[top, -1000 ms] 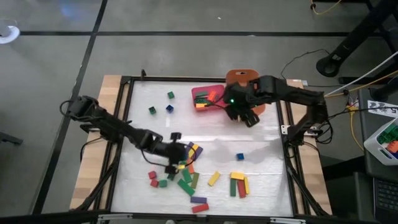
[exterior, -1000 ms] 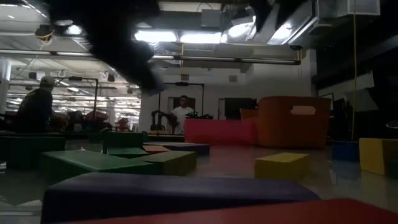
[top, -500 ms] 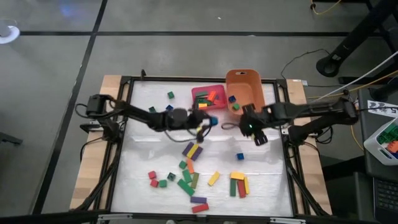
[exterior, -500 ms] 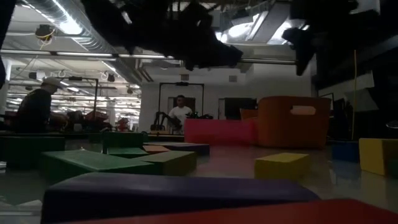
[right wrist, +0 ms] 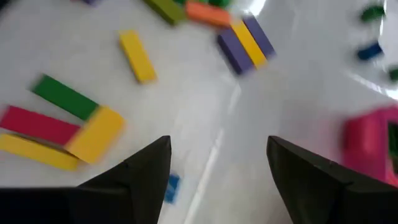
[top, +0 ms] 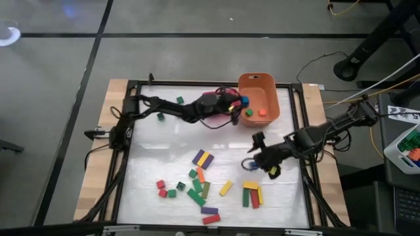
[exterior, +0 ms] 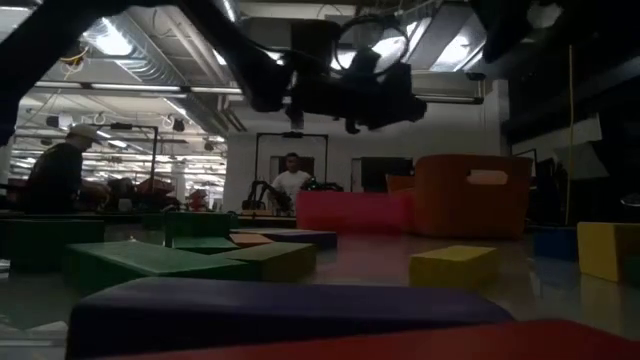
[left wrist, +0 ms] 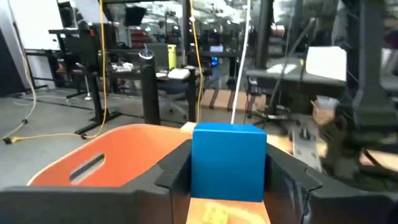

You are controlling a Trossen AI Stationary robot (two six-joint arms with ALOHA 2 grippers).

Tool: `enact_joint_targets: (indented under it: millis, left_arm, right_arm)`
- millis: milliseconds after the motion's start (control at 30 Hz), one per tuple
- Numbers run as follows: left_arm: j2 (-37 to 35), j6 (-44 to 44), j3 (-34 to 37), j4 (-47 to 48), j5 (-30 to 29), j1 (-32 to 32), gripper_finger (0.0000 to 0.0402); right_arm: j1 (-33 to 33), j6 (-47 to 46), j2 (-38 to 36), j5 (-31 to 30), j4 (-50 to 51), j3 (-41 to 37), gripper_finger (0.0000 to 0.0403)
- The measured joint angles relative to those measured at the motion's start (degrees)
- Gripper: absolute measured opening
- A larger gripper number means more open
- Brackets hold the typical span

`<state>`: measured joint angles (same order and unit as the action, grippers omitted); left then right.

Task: Sort blocks by size
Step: Put the small blue block into the orange bin, then put the small blue game piece into the orange bin

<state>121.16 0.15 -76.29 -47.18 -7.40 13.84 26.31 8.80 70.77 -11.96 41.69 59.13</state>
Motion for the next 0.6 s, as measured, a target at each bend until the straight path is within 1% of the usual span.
enact_joint_targets:
  millis: [133,233,333,433,500,600]
  left_arm:
    - [4.0,-0.2,-5.6,0.2,0.0,0.6,0.0166]
    - [5.4,-1.1,-8.0,2.2,0.0,0.9,0.0173]
    - [5.4,-3.1,-9.2,7.7,0.0,0.9,0.0179]
    - [3.9,-5.9,-9.3,14.3,0.5,0.5,0.0181]
    - [2.1,-6.8,-9.3,20.1,2.5,0.3,0.0182]
    - [-1.6,-6.3,-9.3,29.6,6.4,0.0,0.0182]
  right_arm:
    - [3.9,0.0,1.0,0.1,-1.5,0.0,0.0264]
    - [5.9,0.0,2.4,-0.3,-1.2,0.0,0.0264]
    - [7.5,-0.2,4.3,-0.5,-1.9,0.0,0.0264]
    - [8.4,-0.6,7.0,-1.0,-1.7,0.0,0.0264]
    - [8.3,-1.1,8.7,-0.6,-1.4,0.0,0.0264]
    - [8.3,-1.9,11.3,1.5,-2.1,0.0,0.0264]
